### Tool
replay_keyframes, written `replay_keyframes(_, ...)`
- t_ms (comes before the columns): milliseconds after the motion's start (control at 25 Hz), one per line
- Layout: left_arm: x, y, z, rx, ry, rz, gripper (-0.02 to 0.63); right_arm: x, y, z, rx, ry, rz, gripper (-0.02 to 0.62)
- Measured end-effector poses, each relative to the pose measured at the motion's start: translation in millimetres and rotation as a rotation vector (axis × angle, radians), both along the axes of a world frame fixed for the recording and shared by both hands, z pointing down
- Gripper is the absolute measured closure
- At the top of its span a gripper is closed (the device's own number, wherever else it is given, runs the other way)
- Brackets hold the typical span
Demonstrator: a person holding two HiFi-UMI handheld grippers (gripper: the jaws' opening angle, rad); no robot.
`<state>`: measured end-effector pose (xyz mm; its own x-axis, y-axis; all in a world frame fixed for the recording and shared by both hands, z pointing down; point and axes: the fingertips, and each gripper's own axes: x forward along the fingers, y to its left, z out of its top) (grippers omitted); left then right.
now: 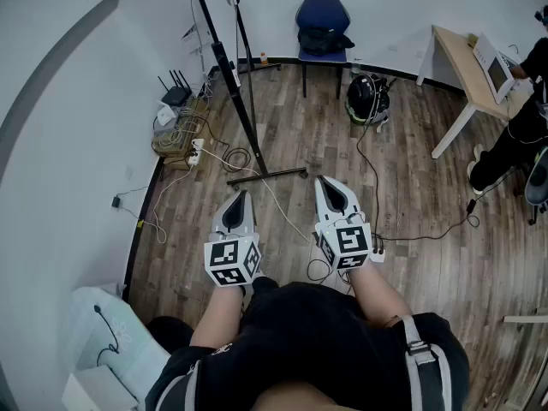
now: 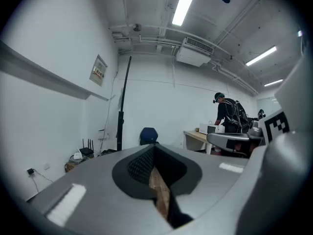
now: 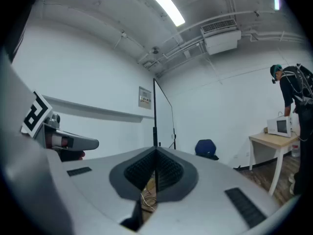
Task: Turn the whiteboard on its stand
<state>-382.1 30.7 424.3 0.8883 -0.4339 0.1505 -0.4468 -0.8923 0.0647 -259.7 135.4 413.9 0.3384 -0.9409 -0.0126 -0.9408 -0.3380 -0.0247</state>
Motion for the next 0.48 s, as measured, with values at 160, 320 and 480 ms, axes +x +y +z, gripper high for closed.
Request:
replay_keyframes(160,12,-1,-9,-0.016,0.02,0.013,0.6,8,1,-9,0.014,0.018,0.003,0.598)
replay_keyframes(320,23,4,-13,-0.008,0.019,0.026,0.6,21,8,-9,0.014,0.009,0.02,0.598)
replay_keyframes(480,31,9,-9,-0.017,0.018,0.029,0.6,27,16,-6,0.009,0.004,0.025,0.598)
